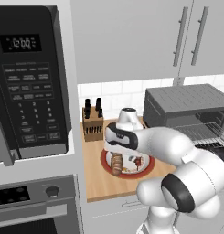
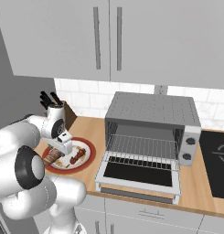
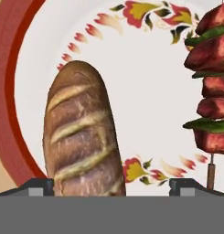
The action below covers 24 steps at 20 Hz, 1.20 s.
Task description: Pick up the kebab skewer and baguette bread, and place them inside the toaster oven. Close the toaster oven door and start by setting the timer.
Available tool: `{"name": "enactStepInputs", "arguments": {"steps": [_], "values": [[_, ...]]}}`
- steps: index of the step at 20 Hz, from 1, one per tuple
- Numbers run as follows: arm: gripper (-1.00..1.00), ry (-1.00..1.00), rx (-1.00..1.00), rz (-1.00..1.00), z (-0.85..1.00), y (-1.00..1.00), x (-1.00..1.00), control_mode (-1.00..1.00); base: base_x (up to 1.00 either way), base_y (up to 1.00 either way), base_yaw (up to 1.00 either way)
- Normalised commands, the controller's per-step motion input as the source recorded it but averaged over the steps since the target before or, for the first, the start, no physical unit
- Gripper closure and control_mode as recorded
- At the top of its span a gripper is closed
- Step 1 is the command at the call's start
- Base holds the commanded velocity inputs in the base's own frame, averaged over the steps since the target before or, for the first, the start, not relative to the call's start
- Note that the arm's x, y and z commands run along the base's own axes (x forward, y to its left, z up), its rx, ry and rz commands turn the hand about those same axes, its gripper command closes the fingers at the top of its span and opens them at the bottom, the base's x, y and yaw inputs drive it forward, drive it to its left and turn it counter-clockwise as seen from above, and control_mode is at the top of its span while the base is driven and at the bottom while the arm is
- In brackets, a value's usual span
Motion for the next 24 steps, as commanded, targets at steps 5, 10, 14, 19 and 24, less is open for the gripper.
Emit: {"name": "enactStepInputs", "arguments": {"steps": [5,10,14,19,24], "values": [[-1.0,0.0,-0.05,0.01,-0.2,0.21,0.04,-1.0,0.0,0.0,0.0],[-1.0,0.0,0.0,0.05,-0.08,0.07,0.0,-1.0,0.0,0.0,0.0],[-1.0,0.0,0.0,0.08,-0.18,-0.01,0.0,-1.0,0.0,0.0,0.0],[-1.0,0.0,0.0,0.06,-0.18,0.0,0.0,-1.0,0.0,0.0,0.0],[1.0,0.0,0.0,0.01,-0.01,0.0,0.0,-1.0,0.0,0.0,0.0]]}}
